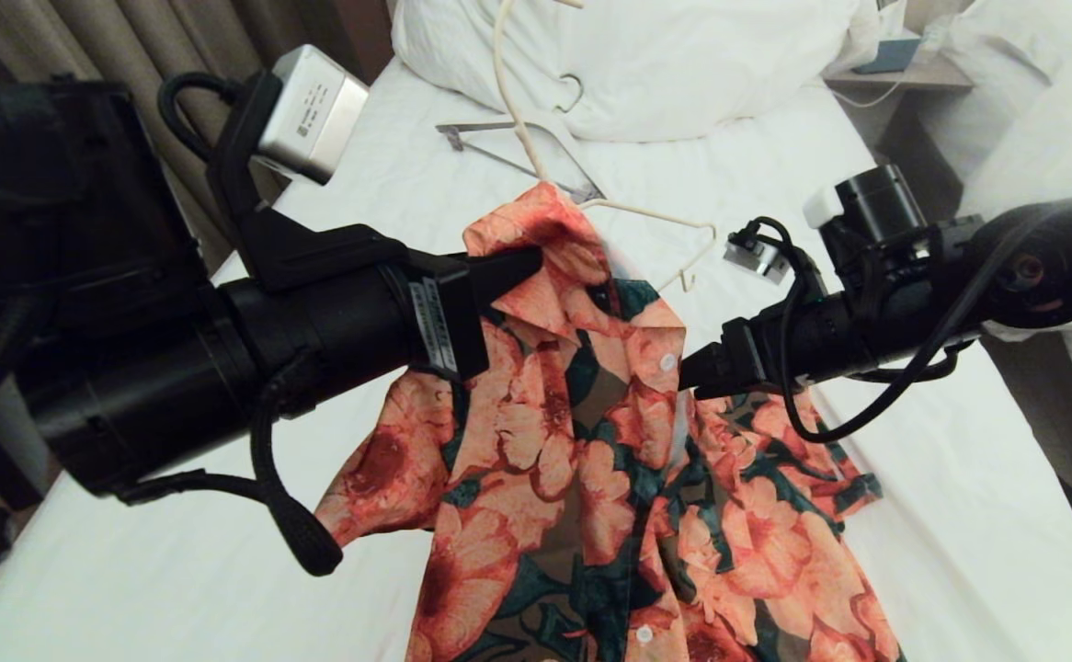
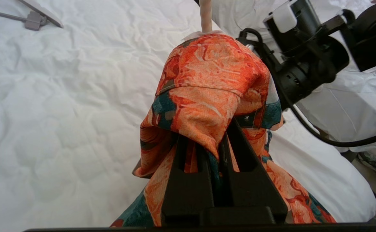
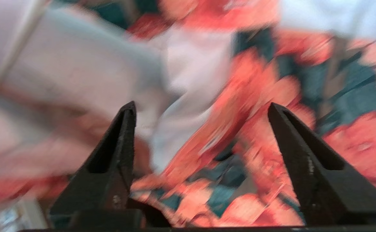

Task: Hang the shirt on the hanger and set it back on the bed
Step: Hook the other side of the shirt onto the hanger

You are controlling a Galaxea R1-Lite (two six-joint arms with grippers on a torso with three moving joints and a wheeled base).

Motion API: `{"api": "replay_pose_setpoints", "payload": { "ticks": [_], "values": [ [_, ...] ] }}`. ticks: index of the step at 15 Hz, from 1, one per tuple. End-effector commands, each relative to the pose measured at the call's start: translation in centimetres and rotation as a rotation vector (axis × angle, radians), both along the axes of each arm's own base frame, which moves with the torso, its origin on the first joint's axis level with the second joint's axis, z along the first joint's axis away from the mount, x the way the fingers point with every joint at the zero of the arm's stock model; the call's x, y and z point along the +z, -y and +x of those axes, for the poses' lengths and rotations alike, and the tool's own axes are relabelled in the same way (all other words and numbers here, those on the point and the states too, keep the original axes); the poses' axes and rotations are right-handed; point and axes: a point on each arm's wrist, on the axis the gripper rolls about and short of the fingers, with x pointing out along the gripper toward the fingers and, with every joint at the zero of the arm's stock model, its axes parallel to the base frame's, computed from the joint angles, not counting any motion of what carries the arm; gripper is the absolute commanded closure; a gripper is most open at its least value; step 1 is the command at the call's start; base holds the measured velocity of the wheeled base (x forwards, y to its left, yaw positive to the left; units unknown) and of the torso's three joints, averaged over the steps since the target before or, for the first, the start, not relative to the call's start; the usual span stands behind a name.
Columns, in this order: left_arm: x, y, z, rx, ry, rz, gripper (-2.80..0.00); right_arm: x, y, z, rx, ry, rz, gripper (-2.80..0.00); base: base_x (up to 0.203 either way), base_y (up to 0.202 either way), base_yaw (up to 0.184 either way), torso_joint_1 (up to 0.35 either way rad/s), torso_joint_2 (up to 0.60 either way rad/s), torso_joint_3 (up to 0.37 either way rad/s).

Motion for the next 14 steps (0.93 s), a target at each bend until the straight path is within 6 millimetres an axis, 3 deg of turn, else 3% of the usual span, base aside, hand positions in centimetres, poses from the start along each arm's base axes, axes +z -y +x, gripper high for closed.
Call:
{"api": "replay_pose_setpoints", "payload": {
  "ticks": [1, 9, 10, 14],
  "values": [
    [0.1, -0.1, -0.1, 0.001, 0.005, -0.006, 0.0, -0.4, -0.5, 0.7, -0.005, -0.001, -0.009, -2.8, 0.0, 0.0, 0.0, 0.0, 0.0, 0.0],
    [0.3, -0.2, 0.0, 0.005, 0.01, -0.011, 0.0, -0.8, -1.9, 2.1, 0.011, 0.015, -0.008, -2.8, 0.0, 0.0, 0.0, 0.0, 0.0, 0.0],
    [0.3, -0.2, 0.0, 0.007, 0.01, -0.011, 0.0, -0.8, -2.2, 2.1, 0.018, 0.018, -0.007, 0.0, 0.0, 0.0, 0.0, 0.0, 0.0, 0.0],
    [0.4, -0.3, 0.1, 0.013, 0.012, -0.013, 0.0, -1.3, -2.6, 2.3, 0.022, 0.006, -0.014, 0.0, 0.0, 0.0, 0.0, 0.0, 0.0, 0.0]
  ]
}}
